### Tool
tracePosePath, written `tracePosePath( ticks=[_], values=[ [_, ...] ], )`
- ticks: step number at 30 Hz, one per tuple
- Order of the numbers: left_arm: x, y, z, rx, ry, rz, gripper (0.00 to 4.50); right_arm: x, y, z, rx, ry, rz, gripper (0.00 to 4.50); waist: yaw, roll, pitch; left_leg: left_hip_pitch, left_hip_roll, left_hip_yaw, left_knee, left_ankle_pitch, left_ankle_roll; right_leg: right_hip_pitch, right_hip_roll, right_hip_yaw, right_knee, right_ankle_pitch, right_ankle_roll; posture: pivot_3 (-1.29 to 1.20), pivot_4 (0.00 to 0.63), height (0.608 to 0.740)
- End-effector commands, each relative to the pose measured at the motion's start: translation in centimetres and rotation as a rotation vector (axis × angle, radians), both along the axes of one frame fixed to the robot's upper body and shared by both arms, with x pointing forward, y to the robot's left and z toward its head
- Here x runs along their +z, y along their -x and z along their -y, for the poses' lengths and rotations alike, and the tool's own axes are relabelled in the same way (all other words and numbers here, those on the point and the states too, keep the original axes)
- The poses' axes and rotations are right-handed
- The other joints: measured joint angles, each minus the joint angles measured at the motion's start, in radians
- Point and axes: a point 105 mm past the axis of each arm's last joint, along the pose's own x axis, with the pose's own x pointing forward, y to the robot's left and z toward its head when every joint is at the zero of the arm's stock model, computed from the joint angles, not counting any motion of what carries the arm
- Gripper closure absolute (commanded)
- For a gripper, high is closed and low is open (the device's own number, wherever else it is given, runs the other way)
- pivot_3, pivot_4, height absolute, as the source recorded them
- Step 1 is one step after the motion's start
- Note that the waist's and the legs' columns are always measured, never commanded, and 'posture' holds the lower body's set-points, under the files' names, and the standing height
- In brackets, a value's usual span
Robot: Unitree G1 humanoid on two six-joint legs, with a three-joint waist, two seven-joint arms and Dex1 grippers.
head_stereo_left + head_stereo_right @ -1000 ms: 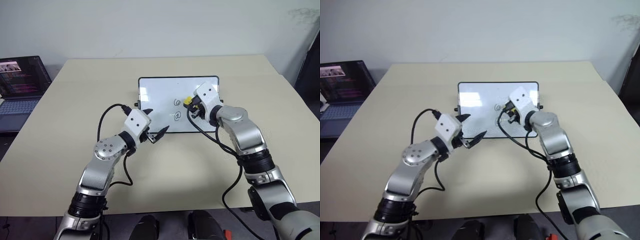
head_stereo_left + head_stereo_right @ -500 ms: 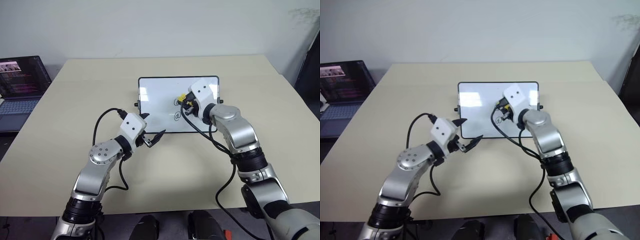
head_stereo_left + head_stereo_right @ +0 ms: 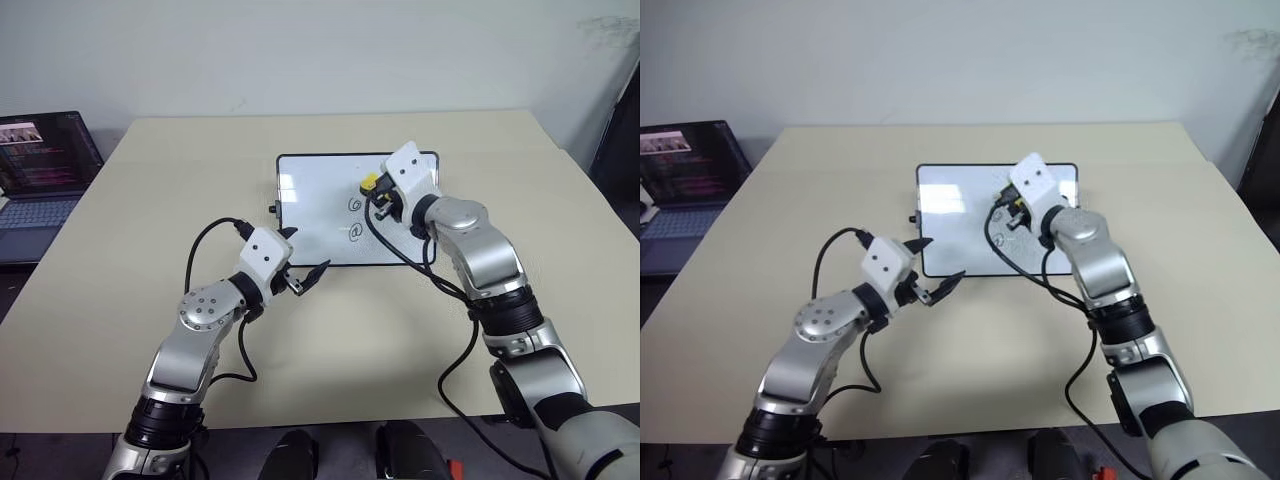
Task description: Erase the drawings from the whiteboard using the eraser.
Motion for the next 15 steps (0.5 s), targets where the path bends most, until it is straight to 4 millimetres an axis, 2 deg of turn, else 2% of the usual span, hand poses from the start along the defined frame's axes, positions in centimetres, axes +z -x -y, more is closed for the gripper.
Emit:
tracePosePath(
  ticks=[1, 10, 15],
  values=[
    [1.5, 0.2, 0.3, -0.012, 0.005, 0.064, 0.00, 0.7, 0.4, 0.0, 0.012, -0.002, 0.019, 3.50, -0.001, 0.000, 0.000, 0.000, 0.000, 0.000, 0.000, 0.000, 0.000, 0.000, 0.000, 0.000, 0.000, 0.000, 0.000, 0.00, 0.150, 0.740],
    [1.6, 0.1, 0.4, -0.021, 0.005, 0.064, 0.00, 1.0, 0.4, -0.3, 0.005, -0.019, 0.023, 3.50, -0.002, 0.000, 0.000, 0.000, 0.000, 0.001, 0.000, 0.000, 0.000, 0.000, 0.000, 0.001, 0.000, 0.000, 0.000, 0.00, 0.150, 0.740],
    [1.6, 0.1, 0.5, -0.024, 0.004, 0.065, 0.00, 1.9, 0.4, -1.1, 0.023, -0.051, 0.059, 3.50, -0.002, 0.000, 0.000, 0.000, 0.001, 0.001, 0.000, 0.000, 0.000, 0.000, 0.000, 0.001, 0.000, 0.000, 0.000, 0.00, 0.150, 0.740]
  ],
)
